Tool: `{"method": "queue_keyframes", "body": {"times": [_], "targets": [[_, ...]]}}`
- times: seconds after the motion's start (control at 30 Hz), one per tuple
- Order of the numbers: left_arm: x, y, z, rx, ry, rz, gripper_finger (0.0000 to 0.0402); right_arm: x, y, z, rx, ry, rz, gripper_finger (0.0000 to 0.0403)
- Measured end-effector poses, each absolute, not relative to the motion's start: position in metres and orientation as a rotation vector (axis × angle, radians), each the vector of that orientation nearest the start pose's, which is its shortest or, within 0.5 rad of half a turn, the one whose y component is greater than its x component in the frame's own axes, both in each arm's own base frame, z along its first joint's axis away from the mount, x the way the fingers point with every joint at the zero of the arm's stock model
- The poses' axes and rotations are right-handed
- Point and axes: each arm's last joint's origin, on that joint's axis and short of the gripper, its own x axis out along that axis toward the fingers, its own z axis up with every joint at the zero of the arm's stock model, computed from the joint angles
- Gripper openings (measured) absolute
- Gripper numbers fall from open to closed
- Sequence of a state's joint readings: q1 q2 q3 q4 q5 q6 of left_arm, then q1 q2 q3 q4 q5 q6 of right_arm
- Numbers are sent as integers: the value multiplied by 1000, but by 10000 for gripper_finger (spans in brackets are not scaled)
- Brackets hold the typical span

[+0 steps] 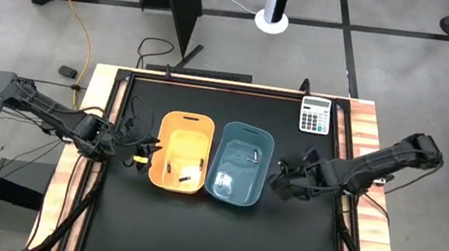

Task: Sort batteries
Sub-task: Adjust the bins

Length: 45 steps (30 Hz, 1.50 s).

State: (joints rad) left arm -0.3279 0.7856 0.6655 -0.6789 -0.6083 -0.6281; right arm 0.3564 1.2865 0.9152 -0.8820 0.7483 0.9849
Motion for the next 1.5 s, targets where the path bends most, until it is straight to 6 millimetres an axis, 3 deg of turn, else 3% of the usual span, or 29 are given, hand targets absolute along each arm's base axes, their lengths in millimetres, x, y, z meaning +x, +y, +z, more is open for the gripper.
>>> {"method": "queue_keyframes", "body": {"times": [0.23, 0.43, 0.7, 1.13, 1.5], "targets": [[145, -32, 255, -237, 596, 472, 104, 220, 30, 212, 260, 799, -869, 0], [145, -32, 255, -238, 596, 472, 104, 237, 7, 211, 277, 771, -754, 0], [145, -32, 255, -239, 596, 473, 104, 243, -14, 214, 266, 770, -717, 0], [145, -32, 255, -238, 596, 473, 104, 247, -17, 216, 228, 746, -687, 0], [137, -35, 248, -282, 677, 475, 104, 235, 10, 230, 86, 655, -748, 0]]}}
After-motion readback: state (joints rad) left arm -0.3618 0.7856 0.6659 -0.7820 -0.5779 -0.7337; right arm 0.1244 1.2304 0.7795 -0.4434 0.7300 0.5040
